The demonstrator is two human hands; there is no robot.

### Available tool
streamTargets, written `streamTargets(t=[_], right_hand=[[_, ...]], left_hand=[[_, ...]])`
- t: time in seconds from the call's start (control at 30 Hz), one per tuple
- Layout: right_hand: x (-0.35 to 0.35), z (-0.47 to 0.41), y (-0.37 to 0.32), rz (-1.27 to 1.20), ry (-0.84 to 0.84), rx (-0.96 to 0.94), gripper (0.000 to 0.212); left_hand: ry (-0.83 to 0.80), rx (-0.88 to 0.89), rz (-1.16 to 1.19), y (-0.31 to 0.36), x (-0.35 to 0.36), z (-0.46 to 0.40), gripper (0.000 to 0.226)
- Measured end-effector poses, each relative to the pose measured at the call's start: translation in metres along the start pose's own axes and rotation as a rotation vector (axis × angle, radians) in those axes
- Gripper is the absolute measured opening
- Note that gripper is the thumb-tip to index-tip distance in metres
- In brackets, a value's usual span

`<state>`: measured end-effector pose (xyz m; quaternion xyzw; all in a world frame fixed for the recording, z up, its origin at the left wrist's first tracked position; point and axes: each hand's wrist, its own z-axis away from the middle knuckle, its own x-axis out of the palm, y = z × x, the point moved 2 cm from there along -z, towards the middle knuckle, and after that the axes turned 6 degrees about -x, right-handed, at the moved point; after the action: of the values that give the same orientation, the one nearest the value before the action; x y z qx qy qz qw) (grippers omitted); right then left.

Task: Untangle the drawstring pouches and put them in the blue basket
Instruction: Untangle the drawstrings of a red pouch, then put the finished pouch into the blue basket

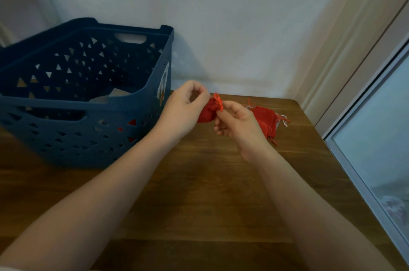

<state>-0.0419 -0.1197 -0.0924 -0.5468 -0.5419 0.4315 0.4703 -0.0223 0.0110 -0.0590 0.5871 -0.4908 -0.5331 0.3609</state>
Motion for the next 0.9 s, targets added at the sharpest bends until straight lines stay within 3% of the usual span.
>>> streamTargets(t=[0.13,0.23,0.4,0.5,0.57,0.67,0.9], right_hand=[[0.019,-0.013,-0.031,-0.028,0.045,-0.132,0.016],[0.039,-0.025,-0.061,0.083,0.042,-0.318,0.011],[0.091,-0.047,-0.093,0.303,-0.043,-0.485,0.016],[0.116,-0.057,-0.086,0.592,-0.199,-0.517,0.013],[0.115,-0.063,-0.072,0.563,-0.174,-0.465,0.023],[0.092,-0.068,-0.049,0.443,0.030,-0.304,0.029],[0.011,-0.061,0.015,0.738,0.082,-0.074,0.020]], left_hand=[[0.116,0.242,0.153,0.027,-0.028,0.010,0.016],[0.085,0.363,0.219,0.052,-0.054,0.022,0.019],[0.134,0.430,-0.013,0.073,-0.079,0.030,0.010],[0.163,0.346,-0.195,0.068,-0.092,0.026,0.009],[0.127,0.286,-0.236,0.064,-0.095,0.024,0.010],[0.124,0.307,-0.277,0.067,-0.093,0.024,0.010],[0.013,0.377,-0.514,0.056,-0.045,0.027,0.010]])
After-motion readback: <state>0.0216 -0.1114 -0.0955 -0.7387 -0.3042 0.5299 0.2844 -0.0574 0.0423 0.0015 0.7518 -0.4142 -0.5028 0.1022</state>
